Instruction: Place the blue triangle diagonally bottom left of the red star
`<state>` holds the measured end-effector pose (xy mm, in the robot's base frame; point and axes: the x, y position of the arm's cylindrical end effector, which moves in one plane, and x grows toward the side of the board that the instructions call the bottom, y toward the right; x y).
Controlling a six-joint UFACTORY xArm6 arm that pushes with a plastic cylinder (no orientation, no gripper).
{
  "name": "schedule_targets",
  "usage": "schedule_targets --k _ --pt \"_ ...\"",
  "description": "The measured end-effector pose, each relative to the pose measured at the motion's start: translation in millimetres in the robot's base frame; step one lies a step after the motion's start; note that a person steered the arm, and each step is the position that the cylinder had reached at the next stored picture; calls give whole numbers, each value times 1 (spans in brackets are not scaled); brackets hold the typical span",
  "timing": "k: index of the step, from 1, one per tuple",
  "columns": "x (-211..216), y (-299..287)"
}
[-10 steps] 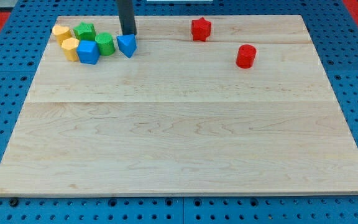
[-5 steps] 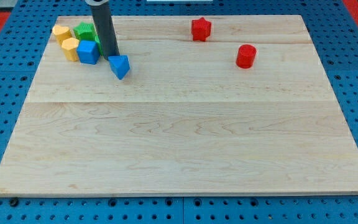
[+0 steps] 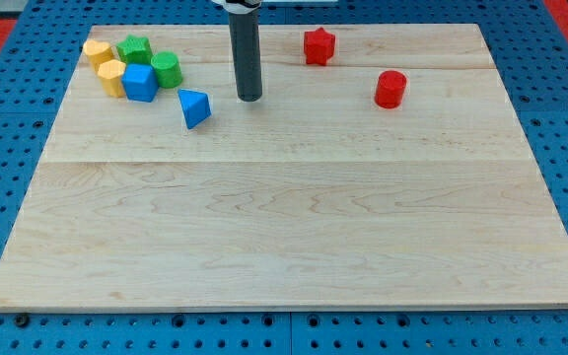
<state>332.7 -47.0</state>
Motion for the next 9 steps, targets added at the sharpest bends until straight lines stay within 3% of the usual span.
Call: schedule_targets --k 1,2,3,5,8,9 --pt "12 0" --pt "75 -18" --pt "96 -88" --pt "56 -89" --pt "31 -21" --pt "67 -54"
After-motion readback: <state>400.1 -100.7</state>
